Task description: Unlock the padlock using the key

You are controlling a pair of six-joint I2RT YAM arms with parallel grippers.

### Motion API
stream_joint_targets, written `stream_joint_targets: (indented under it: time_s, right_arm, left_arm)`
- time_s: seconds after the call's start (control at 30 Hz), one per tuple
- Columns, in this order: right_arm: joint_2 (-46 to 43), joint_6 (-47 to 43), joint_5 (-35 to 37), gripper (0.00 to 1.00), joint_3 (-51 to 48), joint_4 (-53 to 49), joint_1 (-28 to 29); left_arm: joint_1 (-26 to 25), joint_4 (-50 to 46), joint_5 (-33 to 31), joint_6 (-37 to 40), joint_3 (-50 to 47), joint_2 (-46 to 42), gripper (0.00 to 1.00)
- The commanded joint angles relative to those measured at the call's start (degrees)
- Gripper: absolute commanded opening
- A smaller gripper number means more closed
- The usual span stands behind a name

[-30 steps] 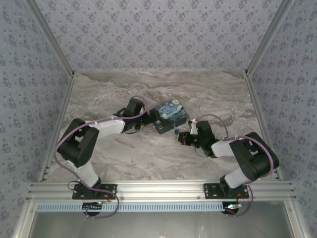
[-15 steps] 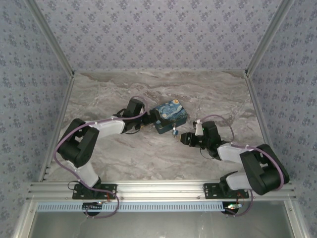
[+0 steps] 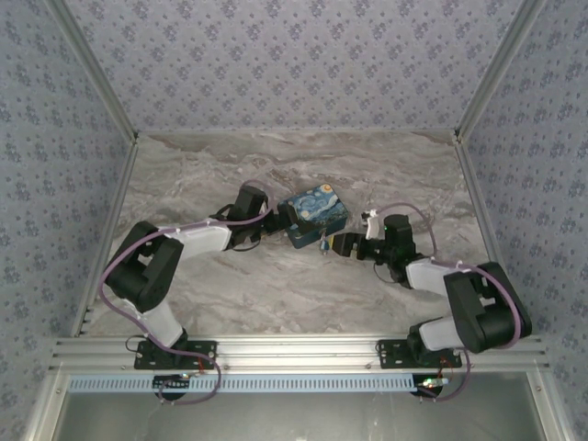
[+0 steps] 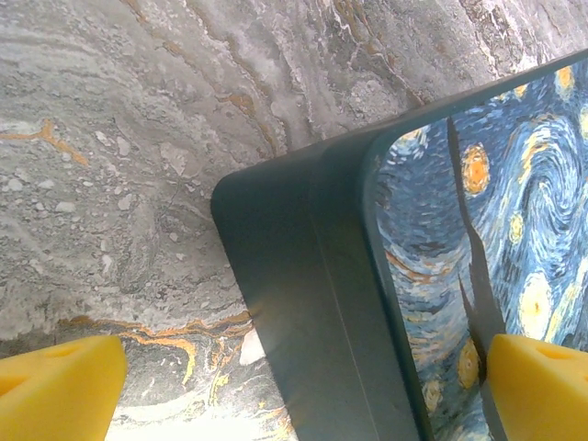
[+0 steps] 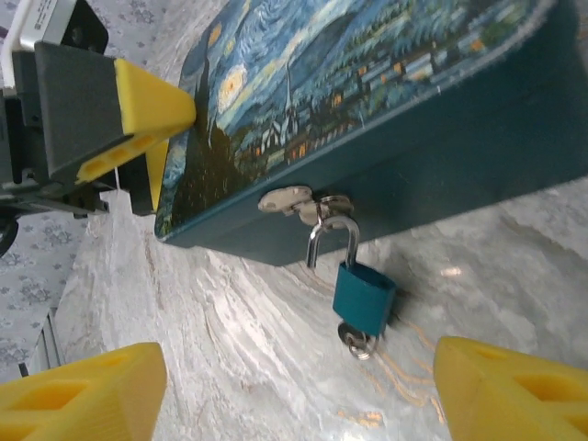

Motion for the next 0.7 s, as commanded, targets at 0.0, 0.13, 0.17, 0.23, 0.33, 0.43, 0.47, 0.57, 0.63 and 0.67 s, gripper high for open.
stream_joint_targets:
  time_s: [0.0,0.13,0.17,0.23,0.33,0.43,0.47,0.57,0.63,0.67]
  right_arm:
    - [3.7,-0.7,-2.7,0.83,3.4,3.9,0.5]
    - [8.2,-1.6,-2.4,0.86,6.3,4.1,2.1]
    - [9.3,-1.6,-2.3,0.86,6.8,4.4,2.3]
    - [11.8,-1.5,-2.1,0.86,8.1,4.7,2.6]
    - [14.9,-1.4,-2.2,0.84,9.5,5.5,3.7]
    - [16.7,-1.5,-1.8,0.83,10.5,6.0,5.0]
    - [17.0,-1.6,-1.7,0.82,10.6,6.1,5.5]
    - [18.1,-1.7,-1.8,0.80,11.3,6.5,6.3]
    - [18.9,-1.7,-1.9,0.79,11.7,6.4,6.4]
    - [19.2,-1.6,-2.0,0.79,11.7,6.5,6.4]
  left_arm:
    - [-0.7,-4.8,-1.3,0.4,-2.1,0.0,0.99]
    - [-0.6,-4.7,-1.4,0.3,-2.6,-0.2,1.00]
    - [-0.6,-4.6,-1.6,0.3,-2.6,-0.3,0.99]
    - [-0.6,-4.6,-1.6,0.2,-2.7,-0.4,0.99]
    - [-0.6,-4.6,-1.5,0.1,-2.7,-0.4,0.99]
    - [-0.6,-4.7,-1.4,0.2,-2.6,-0.5,0.99]
    - [-0.6,-4.6,-1.4,0.2,-2.6,-0.5,0.99]
    - [-0.6,-4.6,-1.5,0.2,-2.6,-0.5,0.99]
    - [-0.6,-4.6,-1.5,0.1,-2.6,-0.5,0.99]
    - [-0.6,-4.6,-1.5,0.1,-2.6,-0.5,0.99]
